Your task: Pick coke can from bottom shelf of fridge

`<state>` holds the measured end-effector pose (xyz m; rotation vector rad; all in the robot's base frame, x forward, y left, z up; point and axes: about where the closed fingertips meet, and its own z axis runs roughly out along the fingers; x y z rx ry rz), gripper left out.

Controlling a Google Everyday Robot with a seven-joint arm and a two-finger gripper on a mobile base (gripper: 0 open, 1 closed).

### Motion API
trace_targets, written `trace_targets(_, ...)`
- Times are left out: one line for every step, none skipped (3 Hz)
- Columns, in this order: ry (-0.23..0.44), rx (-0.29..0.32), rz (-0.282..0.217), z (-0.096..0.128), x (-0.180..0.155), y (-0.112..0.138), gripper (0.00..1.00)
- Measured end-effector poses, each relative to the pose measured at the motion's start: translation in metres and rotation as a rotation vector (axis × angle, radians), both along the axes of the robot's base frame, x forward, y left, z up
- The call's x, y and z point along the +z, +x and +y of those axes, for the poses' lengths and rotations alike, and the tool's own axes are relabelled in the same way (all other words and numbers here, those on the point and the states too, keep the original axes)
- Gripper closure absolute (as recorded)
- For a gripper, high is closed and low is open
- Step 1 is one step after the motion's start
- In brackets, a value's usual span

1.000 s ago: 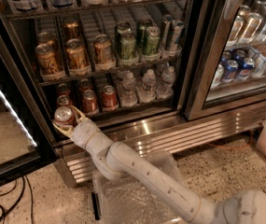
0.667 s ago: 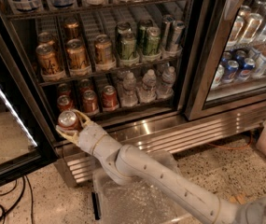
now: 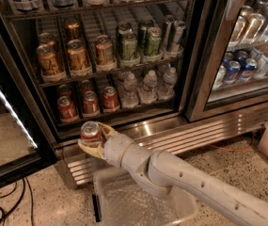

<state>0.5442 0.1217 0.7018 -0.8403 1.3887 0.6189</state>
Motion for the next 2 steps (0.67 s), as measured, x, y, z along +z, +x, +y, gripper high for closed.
trace_targets(-0.046, -0.040, 0.039, -0.039, 0.010, -0.023, 1.00)
trace_targets(-0.093, -0.073, 0.045, -0.066, 0.023, -0.041, 1.00)
